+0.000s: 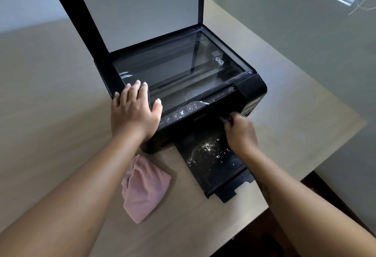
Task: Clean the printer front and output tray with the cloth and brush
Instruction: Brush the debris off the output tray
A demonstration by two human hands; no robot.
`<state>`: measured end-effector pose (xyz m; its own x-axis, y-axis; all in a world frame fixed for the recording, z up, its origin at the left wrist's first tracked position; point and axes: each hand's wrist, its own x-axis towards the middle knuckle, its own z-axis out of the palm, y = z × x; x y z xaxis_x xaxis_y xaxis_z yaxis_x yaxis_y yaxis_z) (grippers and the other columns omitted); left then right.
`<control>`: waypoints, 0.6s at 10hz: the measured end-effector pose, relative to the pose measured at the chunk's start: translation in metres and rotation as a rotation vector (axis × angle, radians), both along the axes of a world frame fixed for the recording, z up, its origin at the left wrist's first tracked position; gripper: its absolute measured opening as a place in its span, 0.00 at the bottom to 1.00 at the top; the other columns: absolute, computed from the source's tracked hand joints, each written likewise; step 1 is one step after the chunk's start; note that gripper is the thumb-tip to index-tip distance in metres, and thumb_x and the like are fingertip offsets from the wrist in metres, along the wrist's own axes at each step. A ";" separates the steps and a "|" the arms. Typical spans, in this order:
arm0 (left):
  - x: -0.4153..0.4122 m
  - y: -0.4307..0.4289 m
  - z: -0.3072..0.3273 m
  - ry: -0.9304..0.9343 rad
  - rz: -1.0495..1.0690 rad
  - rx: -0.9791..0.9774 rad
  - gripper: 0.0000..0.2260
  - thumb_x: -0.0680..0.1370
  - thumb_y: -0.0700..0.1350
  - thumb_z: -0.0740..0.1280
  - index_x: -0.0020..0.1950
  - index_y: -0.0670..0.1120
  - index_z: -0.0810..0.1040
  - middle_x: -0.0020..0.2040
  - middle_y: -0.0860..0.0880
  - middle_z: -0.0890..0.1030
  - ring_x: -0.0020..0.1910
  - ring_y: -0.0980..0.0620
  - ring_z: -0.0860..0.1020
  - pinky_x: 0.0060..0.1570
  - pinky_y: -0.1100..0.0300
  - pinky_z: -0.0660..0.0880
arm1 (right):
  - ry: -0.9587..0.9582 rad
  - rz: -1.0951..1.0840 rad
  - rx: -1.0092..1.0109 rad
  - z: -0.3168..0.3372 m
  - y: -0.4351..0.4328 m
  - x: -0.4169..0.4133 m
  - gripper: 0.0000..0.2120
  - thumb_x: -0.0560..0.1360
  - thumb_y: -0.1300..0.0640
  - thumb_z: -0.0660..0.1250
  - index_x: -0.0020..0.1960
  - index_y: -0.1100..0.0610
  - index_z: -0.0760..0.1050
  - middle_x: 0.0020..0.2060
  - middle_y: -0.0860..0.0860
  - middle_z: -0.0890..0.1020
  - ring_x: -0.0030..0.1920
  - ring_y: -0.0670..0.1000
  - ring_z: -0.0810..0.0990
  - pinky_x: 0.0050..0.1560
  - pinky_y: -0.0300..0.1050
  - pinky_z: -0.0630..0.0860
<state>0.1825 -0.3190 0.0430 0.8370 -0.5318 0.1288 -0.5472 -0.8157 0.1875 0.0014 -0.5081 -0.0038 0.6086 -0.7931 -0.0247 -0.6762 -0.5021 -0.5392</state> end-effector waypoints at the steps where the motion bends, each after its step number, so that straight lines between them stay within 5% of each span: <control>1: 0.000 0.000 0.000 0.003 0.002 0.002 0.28 0.80 0.59 0.53 0.77 0.48 0.59 0.79 0.49 0.58 0.77 0.48 0.54 0.75 0.48 0.47 | 0.063 0.393 0.059 -0.004 0.024 0.006 0.07 0.77 0.55 0.64 0.47 0.59 0.74 0.39 0.56 0.80 0.40 0.58 0.79 0.38 0.49 0.75; 2: 0.000 -0.001 0.001 0.002 0.002 0.003 0.28 0.79 0.59 0.53 0.77 0.48 0.59 0.79 0.49 0.58 0.77 0.48 0.54 0.75 0.48 0.47 | -0.057 0.263 0.151 0.005 0.023 0.008 0.09 0.77 0.53 0.66 0.43 0.58 0.74 0.34 0.52 0.78 0.34 0.52 0.76 0.34 0.45 0.70; 3: 0.000 0.000 0.001 0.006 0.005 0.003 0.28 0.79 0.59 0.53 0.78 0.48 0.58 0.79 0.49 0.58 0.77 0.49 0.54 0.75 0.48 0.47 | 0.052 0.135 -0.048 0.009 0.022 0.001 0.09 0.77 0.54 0.64 0.45 0.60 0.72 0.40 0.59 0.80 0.42 0.60 0.78 0.36 0.47 0.69; 4: 0.000 -0.001 0.001 0.007 0.004 -0.003 0.29 0.79 0.59 0.53 0.78 0.48 0.59 0.79 0.49 0.58 0.77 0.48 0.54 0.75 0.47 0.47 | 0.089 0.323 0.163 0.005 0.051 0.005 0.11 0.75 0.52 0.66 0.37 0.57 0.71 0.32 0.52 0.78 0.33 0.56 0.77 0.31 0.47 0.70; 5: 0.000 -0.001 0.001 0.008 0.002 -0.002 0.29 0.79 0.59 0.53 0.77 0.48 0.59 0.79 0.49 0.58 0.77 0.48 0.54 0.75 0.47 0.48 | -0.011 0.054 0.102 0.007 0.041 0.007 0.09 0.77 0.53 0.64 0.41 0.56 0.70 0.36 0.54 0.79 0.36 0.58 0.76 0.34 0.46 0.70; 6: -0.001 -0.001 0.001 0.007 0.003 -0.001 0.29 0.79 0.59 0.53 0.77 0.48 0.59 0.79 0.49 0.58 0.77 0.48 0.54 0.75 0.47 0.47 | 0.094 0.183 -0.058 0.007 0.051 0.005 0.08 0.76 0.54 0.63 0.44 0.59 0.69 0.42 0.60 0.80 0.42 0.62 0.78 0.36 0.48 0.70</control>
<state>0.1814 -0.3196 0.0442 0.8395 -0.5292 0.1237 -0.5434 -0.8173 0.1917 0.0061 -0.4573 0.0033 0.7398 -0.6713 -0.0454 -0.6166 -0.6495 -0.4449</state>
